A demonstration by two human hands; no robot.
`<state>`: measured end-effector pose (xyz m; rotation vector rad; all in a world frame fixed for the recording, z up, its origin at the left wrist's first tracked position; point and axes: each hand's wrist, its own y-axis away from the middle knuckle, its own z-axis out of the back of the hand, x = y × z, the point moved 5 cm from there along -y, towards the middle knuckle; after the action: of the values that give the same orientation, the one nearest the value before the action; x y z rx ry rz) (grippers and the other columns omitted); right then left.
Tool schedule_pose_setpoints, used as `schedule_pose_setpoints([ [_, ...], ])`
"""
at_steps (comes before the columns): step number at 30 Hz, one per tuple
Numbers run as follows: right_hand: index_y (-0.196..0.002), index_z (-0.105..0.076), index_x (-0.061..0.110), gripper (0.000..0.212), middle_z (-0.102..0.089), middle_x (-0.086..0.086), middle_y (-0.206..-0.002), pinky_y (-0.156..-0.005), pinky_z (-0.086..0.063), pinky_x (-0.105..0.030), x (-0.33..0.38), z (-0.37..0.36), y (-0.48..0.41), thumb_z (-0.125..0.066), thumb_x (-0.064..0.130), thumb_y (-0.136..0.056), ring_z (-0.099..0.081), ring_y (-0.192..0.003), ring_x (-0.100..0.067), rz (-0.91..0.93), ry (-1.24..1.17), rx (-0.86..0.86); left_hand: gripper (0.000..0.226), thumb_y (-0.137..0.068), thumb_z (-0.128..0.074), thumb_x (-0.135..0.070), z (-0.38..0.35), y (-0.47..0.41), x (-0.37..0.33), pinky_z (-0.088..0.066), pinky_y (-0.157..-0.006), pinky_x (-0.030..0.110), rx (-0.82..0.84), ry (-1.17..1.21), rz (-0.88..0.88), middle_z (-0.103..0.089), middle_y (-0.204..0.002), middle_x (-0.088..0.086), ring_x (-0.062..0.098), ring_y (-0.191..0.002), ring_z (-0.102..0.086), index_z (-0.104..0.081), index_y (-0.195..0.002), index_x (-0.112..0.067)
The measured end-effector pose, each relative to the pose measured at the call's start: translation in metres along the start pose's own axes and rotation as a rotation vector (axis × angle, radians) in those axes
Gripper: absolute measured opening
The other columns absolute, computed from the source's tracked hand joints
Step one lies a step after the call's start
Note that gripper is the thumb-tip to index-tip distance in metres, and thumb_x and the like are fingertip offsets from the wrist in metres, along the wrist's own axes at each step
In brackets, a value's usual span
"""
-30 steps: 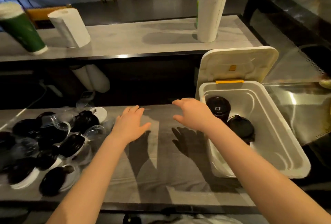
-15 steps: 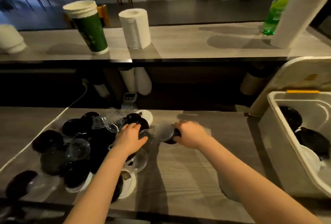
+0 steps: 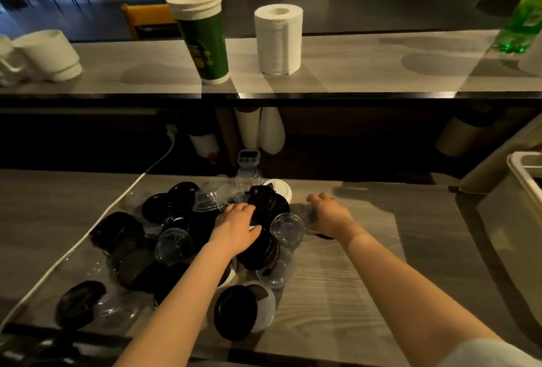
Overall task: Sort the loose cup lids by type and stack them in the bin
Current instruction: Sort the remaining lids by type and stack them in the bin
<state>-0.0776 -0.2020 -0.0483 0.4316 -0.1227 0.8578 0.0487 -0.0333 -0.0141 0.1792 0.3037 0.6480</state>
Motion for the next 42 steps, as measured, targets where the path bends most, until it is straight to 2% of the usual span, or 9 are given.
schedule_pose_setpoints([
  [3, -0.137, -0.039, 0.02, 0.063, -0.043, -0.008, -0.132, -0.093, -0.046, -0.04, 0.006, 0.028, 0.008, -0.067, 0.033, -0.083, -0.048, -0.118, -0.029, -0.007, -0.066, -0.203, 0.055, -0.094, -0.05, -0.037, 0.012, -0.004, 0.005, -0.033, -0.108, 0.037, -0.071, 0.171, 0.006, -0.039, -0.145, 0.004, 0.023, -0.133, -0.034, -0.036, -0.142, -0.015],
  [7, -0.135, -0.041, 0.021, 0.072, -0.046, 0.002, -0.126, -0.083, -0.045, -0.025, 0.042, 0.073, 0.032, -0.078, 0.03, -0.074, -0.051, -0.108, -0.014, 0.177, -0.37, -0.434, 0.047, -0.093, -0.054, -0.033, 0.039, -0.004, 0.004, -0.037, -0.101, 0.03, -0.2, 0.657, 0.049, -0.052, -0.133, 0.006, 0.021, -0.124, -0.048, -0.047, -0.135, -0.013],
  [10, -0.133, -0.043, 0.021, 0.072, -0.049, 0.005, -0.125, -0.087, -0.048, -0.025, 0.08, 0.087, 0.048, -0.079, 0.03, -0.072, -0.051, -0.108, -0.007, 0.375, -0.448, -0.475, 0.036, -0.091, -0.058, -0.031, 0.053, 0.0, -0.005, -0.04, -0.097, 0.026, -0.166, 0.938, 0.01, -0.057, -0.122, 0.001, 0.014, -0.116, -0.052, -0.052, -0.124, -0.019],
  [16, -0.136, -0.042, 0.014, 0.071, -0.049, 0.0, -0.129, -0.096, -0.045, -0.021, 0.123, 0.087, 0.044, -0.077, 0.014, -0.075, -0.049, -0.118, -0.009, 0.641, -0.487, -0.365, 0.041, -0.083, -0.069, -0.028, 0.062, 0.01, 0.024, -0.049, -0.089, 0.031, -0.258, 1.088, 0.058, -0.061, -0.114, 0.002, 0.016, -0.105, -0.059, -0.049, -0.118, -0.017],
  [20, -0.139, -0.041, 0.015, 0.064, -0.048, -0.003, -0.135, -0.097, -0.04, -0.02, 0.126, 0.072, 0.013, -0.069, 0.008, -0.082, -0.047, -0.124, -0.013, 0.52, -0.469, -0.26, 0.032, -0.079, -0.072, -0.028, 0.062, 0.014, 0.073, -0.051, -0.089, 0.038, -0.384, 1.167, 0.182, -0.062, -0.107, -0.006, 0.018, -0.102, -0.061, -0.051, -0.103, -0.03],
  [25, -0.147, -0.027, 0.019, 0.072, -0.035, -0.007, -0.149, -0.106, -0.035, -0.033, 0.14, 0.029, -0.037, -0.065, 0.027, -0.087, -0.038, -0.135, -0.025, 0.349, -0.204, 0.015, 0.035, -0.082, -0.068, -0.009, 0.06, 0.025, 0.112, -0.046, -0.066, 0.02, -0.537, 1.307, 0.305, -0.06, -0.091, -0.005, 0.007, -0.076, -0.061, -0.047, -0.109, -0.015],
  [29, -0.152, -0.009, 0.022, 0.093, -0.022, -0.01, -0.155, -0.114, -0.028, -0.039, 0.158, -0.003, -0.062, -0.07, 0.033, -0.082, -0.024, -0.141, -0.03, 0.363, -0.101, 0.167, 0.046, -0.081, -0.069, -0.005, 0.049, 0.02, 0.13, -0.051, -0.08, 0.031, -0.55, 1.391, 0.404, -0.062, -0.097, 0.002, 0.015, -0.079, -0.065, -0.043, -0.119, -0.01],
  [34, -0.145, -0.03, 0.02, 0.076, -0.042, -0.012, -0.14, -0.105, -0.038, -0.038, 0.162, -0.018, -0.072, -0.07, 0.031, -0.082, -0.041, -0.129, -0.03, 0.352, -0.107, 0.113, 0.05, -0.077, -0.075, -0.011, 0.038, 0.012, 0.14, -0.049, -0.094, 0.04, -0.539, 1.395, 0.462, -0.062, -0.114, 0.011, 0.03, -0.104, -0.062, -0.046, -0.117, -0.018],
  [42, -0.123, -0.049, 0.021, 0.069, -0.053, 0.004, -0.119, -0.09, -0.05, -0.033, 0.154, 0.03, -0.05, -0.085, 0.027, -0.065, -0.055, -0.106, -0.012, 0.401, -0.664, -0.112, 0.048, -0.08, -0.072, -0.009, 0.043, 0.006, 0.122, -0.049, -0.081, 0.026, -0.561, 1.431, 0.42, -0.063, -0.101, -0.001, 0.019, -0.097, -0.063, -0.047, -0.12, -0.016],
])
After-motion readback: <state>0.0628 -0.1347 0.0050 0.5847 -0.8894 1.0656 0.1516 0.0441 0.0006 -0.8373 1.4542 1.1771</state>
